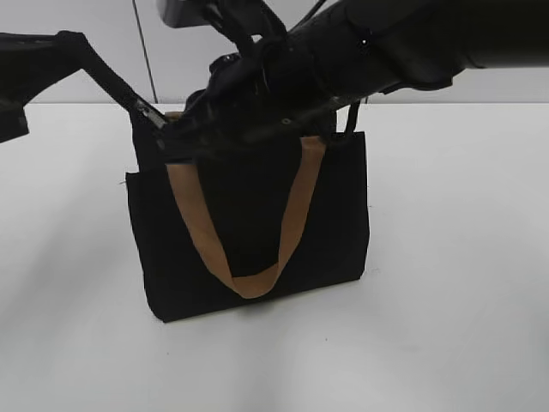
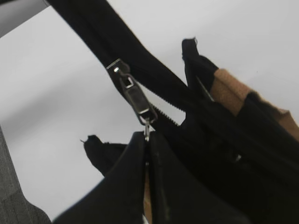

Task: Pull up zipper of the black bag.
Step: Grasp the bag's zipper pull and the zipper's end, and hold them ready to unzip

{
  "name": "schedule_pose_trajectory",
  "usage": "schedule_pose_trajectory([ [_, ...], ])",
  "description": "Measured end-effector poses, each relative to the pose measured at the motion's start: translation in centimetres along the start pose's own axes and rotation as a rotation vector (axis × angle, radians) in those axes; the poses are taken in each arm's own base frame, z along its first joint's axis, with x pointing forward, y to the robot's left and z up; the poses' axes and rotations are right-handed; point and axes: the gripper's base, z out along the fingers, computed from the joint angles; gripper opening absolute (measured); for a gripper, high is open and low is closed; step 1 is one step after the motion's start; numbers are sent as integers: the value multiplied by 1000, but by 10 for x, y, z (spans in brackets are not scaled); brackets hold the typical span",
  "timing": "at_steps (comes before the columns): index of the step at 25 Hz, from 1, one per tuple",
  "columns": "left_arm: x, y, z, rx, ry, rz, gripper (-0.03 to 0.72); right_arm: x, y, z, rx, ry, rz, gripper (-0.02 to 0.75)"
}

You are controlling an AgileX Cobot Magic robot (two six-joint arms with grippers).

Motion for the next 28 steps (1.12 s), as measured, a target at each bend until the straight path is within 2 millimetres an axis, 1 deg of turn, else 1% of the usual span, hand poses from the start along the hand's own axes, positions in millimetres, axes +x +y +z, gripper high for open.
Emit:
schedule_pose_trajectory([
  [5, -5, -2, -4, -6, -11, 20, 20, 3, -13, -6, 11, 43, 78, -1],
  [11, -6, -1, -6, -23, 0, 31, 20, -3, -33, -27, 36, 24, 150, -1],
  [14, -6, -2, -7, -24, 0, 33, 20, 0, -46, -34, 36, 60, 197, -1],
  [19, -6, -2, -7, -24, 4, 36, 20, 5, -60, -45, 70, 110, 234, -1],
  [23, -6, -1, -7, -27, 7, 35, 20, 5, -70, -59, 107, 129, 244, -1],
  [28, -5, 0, -7, -38, 18, 32, 20, 11, -85, -74, 137, 178, 279, -1],
])
